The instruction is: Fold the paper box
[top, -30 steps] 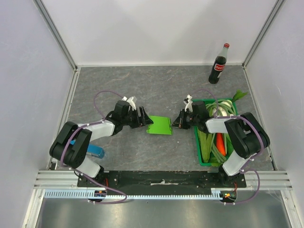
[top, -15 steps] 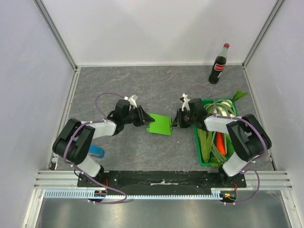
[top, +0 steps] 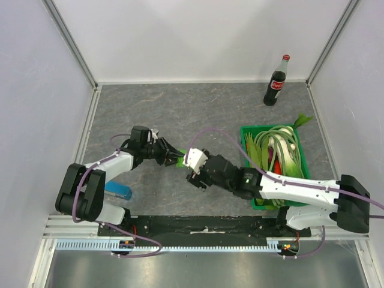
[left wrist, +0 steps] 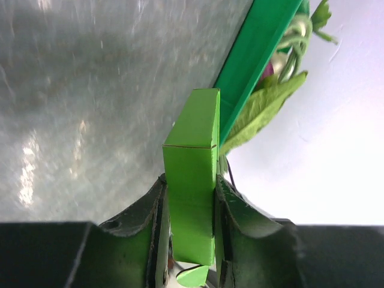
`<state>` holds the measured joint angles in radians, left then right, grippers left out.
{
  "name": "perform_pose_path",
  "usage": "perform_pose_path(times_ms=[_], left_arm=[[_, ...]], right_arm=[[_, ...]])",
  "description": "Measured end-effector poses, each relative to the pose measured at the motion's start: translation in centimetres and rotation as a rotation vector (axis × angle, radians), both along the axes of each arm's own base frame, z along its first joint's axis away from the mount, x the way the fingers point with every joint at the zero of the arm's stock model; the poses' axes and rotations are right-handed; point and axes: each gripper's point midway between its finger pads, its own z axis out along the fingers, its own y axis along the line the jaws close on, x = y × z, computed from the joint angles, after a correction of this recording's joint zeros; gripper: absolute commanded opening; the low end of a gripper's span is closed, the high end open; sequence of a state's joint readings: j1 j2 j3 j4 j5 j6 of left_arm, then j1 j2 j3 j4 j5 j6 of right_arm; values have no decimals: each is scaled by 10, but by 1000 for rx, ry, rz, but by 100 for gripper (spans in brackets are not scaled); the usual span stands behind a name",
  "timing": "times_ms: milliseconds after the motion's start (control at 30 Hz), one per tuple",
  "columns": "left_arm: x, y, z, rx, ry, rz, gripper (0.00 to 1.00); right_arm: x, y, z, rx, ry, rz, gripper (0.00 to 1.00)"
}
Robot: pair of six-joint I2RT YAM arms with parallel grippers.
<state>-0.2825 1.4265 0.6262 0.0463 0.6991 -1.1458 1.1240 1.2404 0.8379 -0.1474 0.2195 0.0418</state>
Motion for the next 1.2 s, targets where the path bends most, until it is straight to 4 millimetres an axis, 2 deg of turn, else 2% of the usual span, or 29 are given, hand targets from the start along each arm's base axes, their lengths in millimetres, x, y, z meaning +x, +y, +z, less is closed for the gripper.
perform_pose_path(times_ms=[67, 133, 267, 367, 400, 467, 500, 533, 567, 700, 833, 933, 1033, 1133, 1200], left_arm=[[-10, -2, -1, -33, 80, -17, 28], [-20, -4, -1, -67, 147, -31, 28], [-31, -4, 0, -111, 239, -29, 28], [-34, -6, 3, -136, 275, -29, 30], [-36, -6, 4, -145, 285, -29, 32], [-37, -5, 6, -168, 306, -17, 39], [-36, -5, 9, -185, 313, -12, 42], [-37, -5, 9, -195, 316, -11, 51], [-37, -5, 10, -207, 314, -9, 55], [-38, -1, 8, -215, 278, -13, 69], [-29, 23, 21, -138, 75, 25, 68], [-18, 47, 44, 6, -189, 81, 63], [-12, 61, 68, 144, -453, 107, 59], [-12, 55, 76, 235, -647, 65, 59], [-17, 42, 70, 273, -746, 2, 57]], right_arm=[[-9, 6, -2, -52, -74, 36, 77], [-5, 7, -11, -122, -132, 39, 73], [5, 5, -42, -270, -185, 32, 64], [15, 0, -55, -356, -234, -4, 48], [18, -2, -55, -369, -252, -19, 39], [22, -3, -49, -369, -281, -38, 29], [20, -2, -48, -371, -292, -30, 28], [19, -2, -48, -375, -298, -20, 27], [17, -2, -49, -379, -300, -11, 26], [15, -1, -49, -352, -284, -8, 25], [17, -8, -50, -317, -214, -24, 26], [25, -19, -57, -291, -108, -39, 28], [33, -28, -65, -281, 5, -50, 28], [39, -29, -79, -279, 128, -41, 28], [41, -27, -90, -287, 192, -28, 28]])
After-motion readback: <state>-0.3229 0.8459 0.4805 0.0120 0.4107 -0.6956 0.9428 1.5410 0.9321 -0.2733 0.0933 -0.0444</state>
